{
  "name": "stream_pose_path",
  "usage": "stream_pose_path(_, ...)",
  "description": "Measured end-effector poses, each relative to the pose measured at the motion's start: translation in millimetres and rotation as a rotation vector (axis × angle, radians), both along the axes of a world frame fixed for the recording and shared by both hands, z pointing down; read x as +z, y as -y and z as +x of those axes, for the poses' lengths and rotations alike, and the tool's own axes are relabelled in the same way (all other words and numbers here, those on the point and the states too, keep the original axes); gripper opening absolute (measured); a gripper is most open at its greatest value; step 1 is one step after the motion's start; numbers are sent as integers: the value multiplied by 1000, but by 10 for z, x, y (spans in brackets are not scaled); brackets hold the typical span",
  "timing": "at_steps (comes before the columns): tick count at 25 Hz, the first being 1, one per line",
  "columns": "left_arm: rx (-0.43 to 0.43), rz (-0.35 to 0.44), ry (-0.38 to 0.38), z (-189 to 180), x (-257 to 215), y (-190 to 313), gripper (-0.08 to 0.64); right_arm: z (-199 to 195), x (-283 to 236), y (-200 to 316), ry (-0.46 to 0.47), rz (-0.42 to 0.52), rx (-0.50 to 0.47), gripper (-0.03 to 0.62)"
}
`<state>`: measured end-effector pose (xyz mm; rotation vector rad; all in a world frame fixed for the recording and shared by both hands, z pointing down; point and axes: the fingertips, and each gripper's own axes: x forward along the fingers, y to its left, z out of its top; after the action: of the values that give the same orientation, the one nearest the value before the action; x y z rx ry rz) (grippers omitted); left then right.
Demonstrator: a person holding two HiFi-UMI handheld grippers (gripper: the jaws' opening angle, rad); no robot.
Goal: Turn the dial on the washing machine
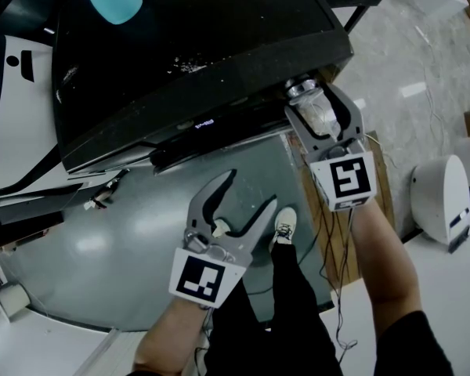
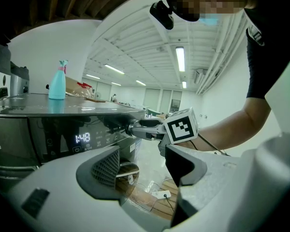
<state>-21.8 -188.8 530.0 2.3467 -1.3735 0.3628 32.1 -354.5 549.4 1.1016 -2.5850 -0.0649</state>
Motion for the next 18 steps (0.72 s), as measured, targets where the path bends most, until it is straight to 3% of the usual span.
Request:
stream_pose_path(7,-2,4,1,-16,-13,2,276,-58,10,-55,-141,117,-39,285)
stream_pose_path(13,0,-1,0,-13,16,-22,276,-92,32,-33,-351,333,-67,284)
stream_pose_path(18,-9,-1,-6,-29,14,-11,276,-112,22,-23,-348,350,-66,268)
